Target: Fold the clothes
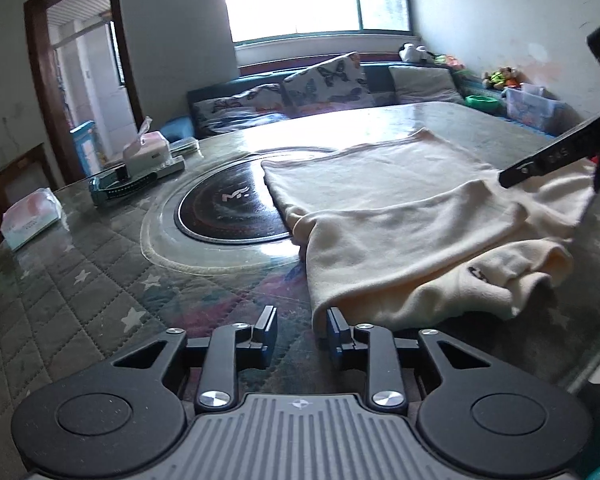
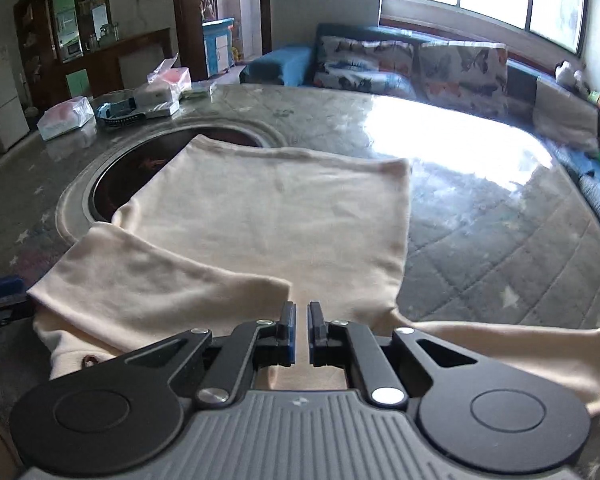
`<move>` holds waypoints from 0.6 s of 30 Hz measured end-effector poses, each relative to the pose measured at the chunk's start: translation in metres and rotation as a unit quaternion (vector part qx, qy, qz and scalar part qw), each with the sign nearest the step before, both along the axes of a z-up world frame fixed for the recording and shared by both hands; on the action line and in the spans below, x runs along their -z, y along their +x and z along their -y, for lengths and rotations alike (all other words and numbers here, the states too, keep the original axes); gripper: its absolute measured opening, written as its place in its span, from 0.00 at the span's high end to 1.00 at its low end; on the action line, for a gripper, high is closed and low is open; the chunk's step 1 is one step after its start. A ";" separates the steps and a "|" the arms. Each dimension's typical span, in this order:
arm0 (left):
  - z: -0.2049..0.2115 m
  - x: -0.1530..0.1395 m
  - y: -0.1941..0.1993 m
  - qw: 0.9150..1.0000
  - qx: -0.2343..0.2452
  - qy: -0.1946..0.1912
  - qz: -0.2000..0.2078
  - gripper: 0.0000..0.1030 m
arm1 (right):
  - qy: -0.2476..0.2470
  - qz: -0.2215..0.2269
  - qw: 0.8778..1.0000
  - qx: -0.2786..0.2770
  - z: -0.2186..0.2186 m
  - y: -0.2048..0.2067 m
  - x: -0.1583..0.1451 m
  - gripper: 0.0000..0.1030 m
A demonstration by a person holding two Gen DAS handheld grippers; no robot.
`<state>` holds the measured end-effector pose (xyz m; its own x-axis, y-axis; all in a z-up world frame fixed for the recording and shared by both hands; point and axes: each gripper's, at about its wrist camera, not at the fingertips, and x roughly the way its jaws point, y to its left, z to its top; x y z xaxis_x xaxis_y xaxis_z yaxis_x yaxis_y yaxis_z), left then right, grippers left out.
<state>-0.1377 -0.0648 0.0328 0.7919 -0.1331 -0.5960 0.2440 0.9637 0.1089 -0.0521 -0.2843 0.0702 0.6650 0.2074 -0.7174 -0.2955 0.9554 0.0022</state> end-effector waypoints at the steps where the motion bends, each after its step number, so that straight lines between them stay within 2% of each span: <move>1: -0.003 -0.004 0.001 1.000 0.003 -0.007 0.000 0.71 | 0.004 0.007 1.000 -0.003 0.000 -0.001 -0.003 0.94; 6: -0.005 -0.023 0.019 0.999 0.011 -0.044 0.007 0.73 | 0.020 0.031 0.999 -0.028 -0.007 -0.002 -0.011 0.92; 8: 0.001 -0.026 0.031 0.998 0.018 -0.058 0.012 0.75 | 0.021 0.026 0.999 -0.042 -0.013 -0.002 -0.006 0.91; 12: 0.018 -0.024 0.055 0.997 0.037 -0.059 0.017 0.79 | 0.019 0.020 0.998 -0.065 -0.024 0.000 0.004 0.91; 18: 0.029 -0.009 0.084 0.997 0.043 -0.062 -0.007 0.81 | 0.015 0.016 0.996 -0.086 -0.031 0.000 0.013 0.91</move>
<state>-0.0532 -0.0939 0.0418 0.7657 -0.2734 -0.5822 0.3270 0.9449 -0.0138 -0.0526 -0.2536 0.0574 0.6406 0.3407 -0.6882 -0.4552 0.8902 0.0171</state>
